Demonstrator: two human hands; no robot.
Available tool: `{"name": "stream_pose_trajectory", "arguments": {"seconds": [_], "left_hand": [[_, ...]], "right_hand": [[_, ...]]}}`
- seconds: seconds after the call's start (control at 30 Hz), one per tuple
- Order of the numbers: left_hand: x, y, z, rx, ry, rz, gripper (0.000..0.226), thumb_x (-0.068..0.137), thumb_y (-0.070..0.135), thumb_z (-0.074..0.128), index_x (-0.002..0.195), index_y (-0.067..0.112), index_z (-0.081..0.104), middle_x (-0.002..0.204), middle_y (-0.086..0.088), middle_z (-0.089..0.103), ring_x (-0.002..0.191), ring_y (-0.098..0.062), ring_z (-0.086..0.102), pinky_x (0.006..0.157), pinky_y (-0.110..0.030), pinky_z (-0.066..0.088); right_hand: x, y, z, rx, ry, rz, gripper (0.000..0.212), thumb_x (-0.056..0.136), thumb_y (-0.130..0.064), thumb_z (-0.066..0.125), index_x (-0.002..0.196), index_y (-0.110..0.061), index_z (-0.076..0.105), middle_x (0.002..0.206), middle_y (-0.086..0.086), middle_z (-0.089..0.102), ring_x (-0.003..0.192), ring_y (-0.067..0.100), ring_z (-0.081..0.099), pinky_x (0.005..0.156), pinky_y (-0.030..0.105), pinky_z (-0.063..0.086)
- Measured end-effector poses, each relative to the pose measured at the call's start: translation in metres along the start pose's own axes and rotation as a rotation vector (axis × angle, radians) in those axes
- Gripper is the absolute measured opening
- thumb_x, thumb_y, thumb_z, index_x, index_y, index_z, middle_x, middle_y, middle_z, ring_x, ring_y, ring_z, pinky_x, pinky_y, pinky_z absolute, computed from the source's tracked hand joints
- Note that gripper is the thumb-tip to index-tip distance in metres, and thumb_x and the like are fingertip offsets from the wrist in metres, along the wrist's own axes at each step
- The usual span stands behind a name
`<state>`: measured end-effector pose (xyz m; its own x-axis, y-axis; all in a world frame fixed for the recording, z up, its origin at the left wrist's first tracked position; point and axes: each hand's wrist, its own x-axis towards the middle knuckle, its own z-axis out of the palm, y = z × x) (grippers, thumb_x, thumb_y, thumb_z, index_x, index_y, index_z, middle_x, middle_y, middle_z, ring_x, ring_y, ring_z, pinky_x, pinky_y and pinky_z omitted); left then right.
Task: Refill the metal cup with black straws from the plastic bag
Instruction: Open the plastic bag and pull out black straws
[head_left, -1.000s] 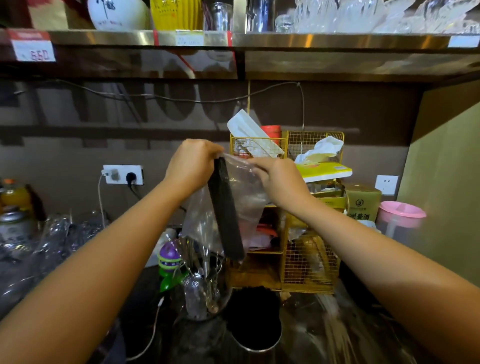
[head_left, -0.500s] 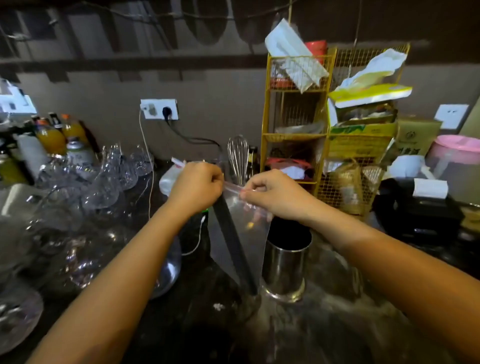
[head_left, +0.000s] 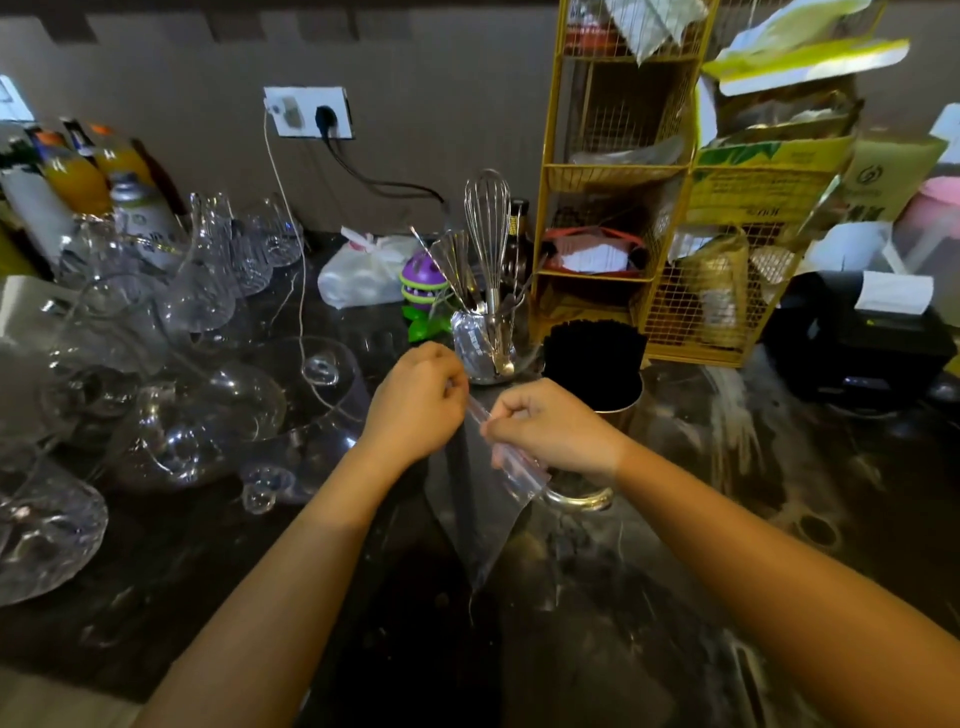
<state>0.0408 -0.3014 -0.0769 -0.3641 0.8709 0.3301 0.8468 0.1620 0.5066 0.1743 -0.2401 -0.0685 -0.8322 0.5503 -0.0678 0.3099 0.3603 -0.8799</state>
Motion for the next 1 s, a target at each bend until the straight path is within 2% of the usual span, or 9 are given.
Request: {"name": "stream_pose_trajectory", "arguments": {"seconds": [0.17,0.3,0.37,0.43,0.5,0.57,0.63,0.7,1.0], "left_hand": [[0.002,-0.005,0.011,-0.051,0.002,-0.004,0.014,0.080,0.005,0.050,0.084,0.004,0.063,0.112,-0.014,0.056,0.109,-0.028,0.049,0.094,-0.039,0.038],[0.002,-0.011,0.021,-0.078,-0.093,-0.012,0.026,0.083,0.008,0.049,0.106,0.009,0.059,0.127,-0.012,0.048,0.120,-0.026,0.043,0.096,-0.033,0.034],[0.001,-0.013,0.023,-0.090,-0.120,-0.012,0.038,0.084,0.011,0.050,0.122,0.015,0.049,0.137,-0.011,0.039,0.125,-0.025,0.038,0.099,-0.031,0.031],[-0.002,-0.014,0.022,-0.128,-0.111,-0.015,0.045,0.085,0.015,0.051,0.129,0.018,0.040,0.137,-0.010,0.037,0.122,-0.023,0.040,0.097,-0.029,0.031],[-0.005,-0.014,0.020,-0.188,-0.077,-0.060,0.035,0.086,0.019,0.052,0.120,0.016,0.045,0.122,-0.010,0.048,0.111,-0.021,0.046,0.091,-0.026,0.033],[-0.008,-0.015,0.017,-0.272,-0.093,-0.133,0.010,0.087,0.023,0.050,0.093,0.016,0.055,0.089,-0.005,0.056,0.084,-0.014,0.053,0.073,-0.020,0.038],[-0.011,-0.016,0.015,-0.420,-0.194,-0.213,0.023,0.089,0.025,0.045,0.069,0.017,0.052,0.065,0.000,0.052,0.058,-0.004,0.052,0.056,-0.014,0.039],[-0.014,-0.015,0.015,-0.558,-0.294,-0.269,0.033,0.091,0.022,0.041,0.061,0.014,0.051,0.058,0.000,0.049,0.045,0.003,0.049,0.047,-0.008,0.039],[-0.014,-0.009,0.016,-0.650,-0.417,-0.265,0.037,0.090,0.029,0.040,0.059,0.015,0.054,0.055,0.000,0.047,0.043,0.002,0.044,0.044,-0.008,0.036]], "right_hand": [[0.006,0.007,0.004,0.007,0.049,-0.002,0.031,0.082,-0.007,0.056,0.051,-0.012,0.050,0.037,-0.008,0.053,0.029,-0.001,0.044,0.035,0.007,0.031],[0.007,0.011,0.005,0.053,0.034,-0.005,0.035,0.084,-0.003,0.053,0.050,-0.011,0.047,0.039,-0.002,0.050,0.028,0.000,0.043,0.036,0.006,0.032],[0.009,0.014,0.005,0.079,0.017,0.009,0.033,0.085,-0.004,0.051,0.053,-0.009,0.048,0.042,0.000,0.053,0.029,0.001,0.046,0.035,0.007,0.032],[0.009,0.014,0.006,0.105,0.006,0.025,0.031,0.086,-0.006,0.051,0.056,-0.010,0.048,0.048,0.004,0.053,0.030,0.002,0.047,0.034,0.007,0.031],[0.011,0.016,0.006,0.129,0.005,0.034,0.032,0.087,-0.008,0.051,0.055,-0.011,0.047,0.049,0.004,0.053,0.031,0.002,0.048,0.034,0.007,0.030],[0.012,0.019,0.006,0.142,-0.009,0.047,0.034,0.088,-0.012,0.051,0.053,-0.013,0.046,0.046,0.002,0.054,0.032,0.002,0.048,0.034,0.011,0.030],[0.013,0.022,0.009,0.154,-0.045,0.072,0.034,0.088,-0.017,0.051,0.055,-0.015,0.048,0.039,-0.005,0.055,0.035,0.003,0.049,0.036,0.015,0.028],[0.013,0.025,0.011,0.174,-0.081,0.089,0.031,0.088,-0.020,0.051,0.058,-0.015,0.050,0.037,-0.007,0.056,0.036,0.003,0.051,0.036,0.014,0.028],[0.017,0.030,0.009,0.260,-0.112,0.066,0.030,0.081,-0.020,0.060,0.054,-0.012,0.053,0.034,-0.006,0.056,0.033,0.002,0.051,0.034,0.010,0.029]]}}
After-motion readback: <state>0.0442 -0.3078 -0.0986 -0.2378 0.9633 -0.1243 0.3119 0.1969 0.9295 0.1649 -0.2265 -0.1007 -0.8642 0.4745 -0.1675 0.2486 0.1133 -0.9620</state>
